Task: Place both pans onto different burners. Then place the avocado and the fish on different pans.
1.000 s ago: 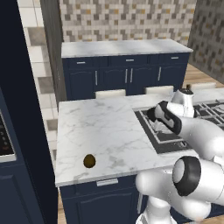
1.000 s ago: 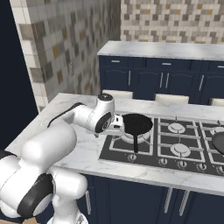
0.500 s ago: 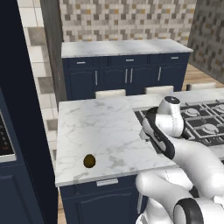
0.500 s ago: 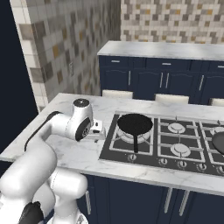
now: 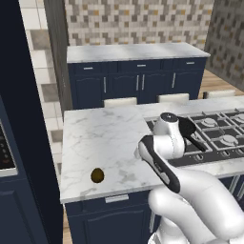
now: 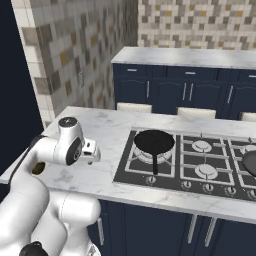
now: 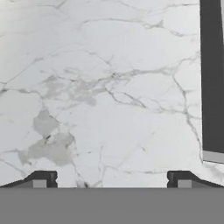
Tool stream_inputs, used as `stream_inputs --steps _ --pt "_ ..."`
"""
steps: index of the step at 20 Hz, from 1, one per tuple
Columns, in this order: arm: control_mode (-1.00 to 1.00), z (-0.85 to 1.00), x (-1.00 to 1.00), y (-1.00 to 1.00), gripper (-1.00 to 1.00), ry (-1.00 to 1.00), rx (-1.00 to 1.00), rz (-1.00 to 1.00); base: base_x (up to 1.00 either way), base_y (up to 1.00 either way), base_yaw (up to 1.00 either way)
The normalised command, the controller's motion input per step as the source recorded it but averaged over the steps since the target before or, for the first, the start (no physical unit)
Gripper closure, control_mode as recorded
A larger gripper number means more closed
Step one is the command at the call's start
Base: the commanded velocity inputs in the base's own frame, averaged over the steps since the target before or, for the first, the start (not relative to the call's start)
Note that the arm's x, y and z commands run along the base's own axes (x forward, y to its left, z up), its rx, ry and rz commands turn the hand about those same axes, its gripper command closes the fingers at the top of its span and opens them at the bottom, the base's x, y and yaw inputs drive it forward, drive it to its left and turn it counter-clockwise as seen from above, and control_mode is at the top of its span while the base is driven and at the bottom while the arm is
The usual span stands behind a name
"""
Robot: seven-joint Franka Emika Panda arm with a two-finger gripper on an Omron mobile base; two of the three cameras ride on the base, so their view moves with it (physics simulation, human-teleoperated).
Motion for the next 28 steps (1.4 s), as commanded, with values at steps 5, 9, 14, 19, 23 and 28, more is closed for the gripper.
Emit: stream_inputs --steps 5,9,14,19,23,28 --pt "-1.00 0.06 -0.01 0.65 -1.00 0.00 0.00 0.00 0.00 0.00 0.00" --pt "-1.00 0.02 0.00 0.64 -1.00 0.00 0.00 0.00 0.00 0.00 0.00" --pt "-1.00 0.00 0.00 0.61 -1.00 0.00 0.00 0.00 0.00 0.00 0.00" --pt "-1.00 0.00 0.00 0.52 -1.00 0.01 0.00 0.00 0.00 0.00 0.00" --pt "-1.00 0.00 0.02 0.40 -1.00 0.04 0.00 0.00 0.00 0.00 0.00" --pt "-1.00 0.02 0.15 0.16 -1.00 0.07 0.00 0.00 0.00 0.00 0.00"
